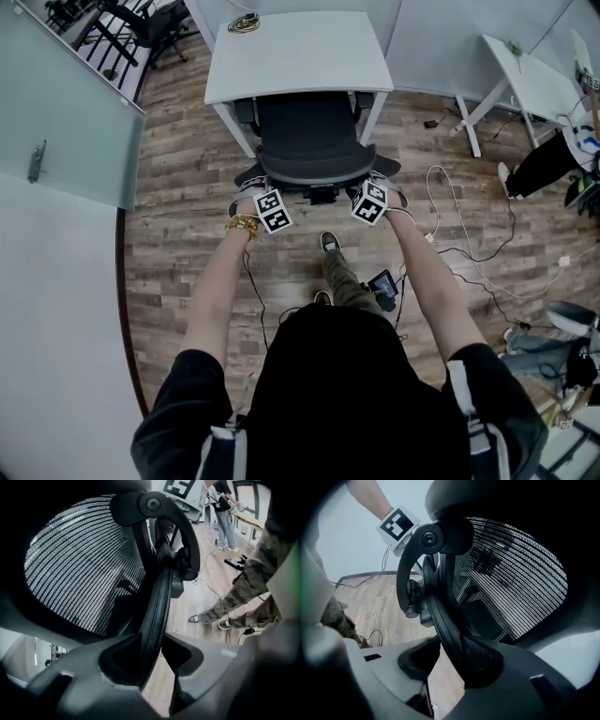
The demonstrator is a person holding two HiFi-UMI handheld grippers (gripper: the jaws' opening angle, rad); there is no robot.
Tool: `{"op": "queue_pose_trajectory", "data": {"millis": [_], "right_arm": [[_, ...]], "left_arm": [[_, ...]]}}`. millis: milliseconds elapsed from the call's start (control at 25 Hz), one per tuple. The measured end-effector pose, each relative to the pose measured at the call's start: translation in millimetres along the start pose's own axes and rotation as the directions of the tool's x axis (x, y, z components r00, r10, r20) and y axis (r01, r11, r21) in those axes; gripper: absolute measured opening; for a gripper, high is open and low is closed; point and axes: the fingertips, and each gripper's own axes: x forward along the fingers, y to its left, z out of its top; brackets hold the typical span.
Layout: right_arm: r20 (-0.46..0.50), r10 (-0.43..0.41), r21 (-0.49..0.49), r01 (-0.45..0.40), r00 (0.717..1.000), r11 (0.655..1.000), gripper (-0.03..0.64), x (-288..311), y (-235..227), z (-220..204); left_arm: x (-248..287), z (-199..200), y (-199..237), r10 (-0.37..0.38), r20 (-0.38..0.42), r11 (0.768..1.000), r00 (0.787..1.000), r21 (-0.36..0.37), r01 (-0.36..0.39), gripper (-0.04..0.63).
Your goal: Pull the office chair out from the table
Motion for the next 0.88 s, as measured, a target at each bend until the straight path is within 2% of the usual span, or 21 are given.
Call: {"op": "queue_pose_trajectory", "data": {"millis": [880], "right_arm": [[0.007,-0.022,0.001,0.022,1.0,1.0,0.135,-17.4,46.2,0.9]], "left_arm": [[-22.1,-14.6,-37.6,0.028,-0.003,1.0,1.0,0.014,-0.028,0.156]]}}
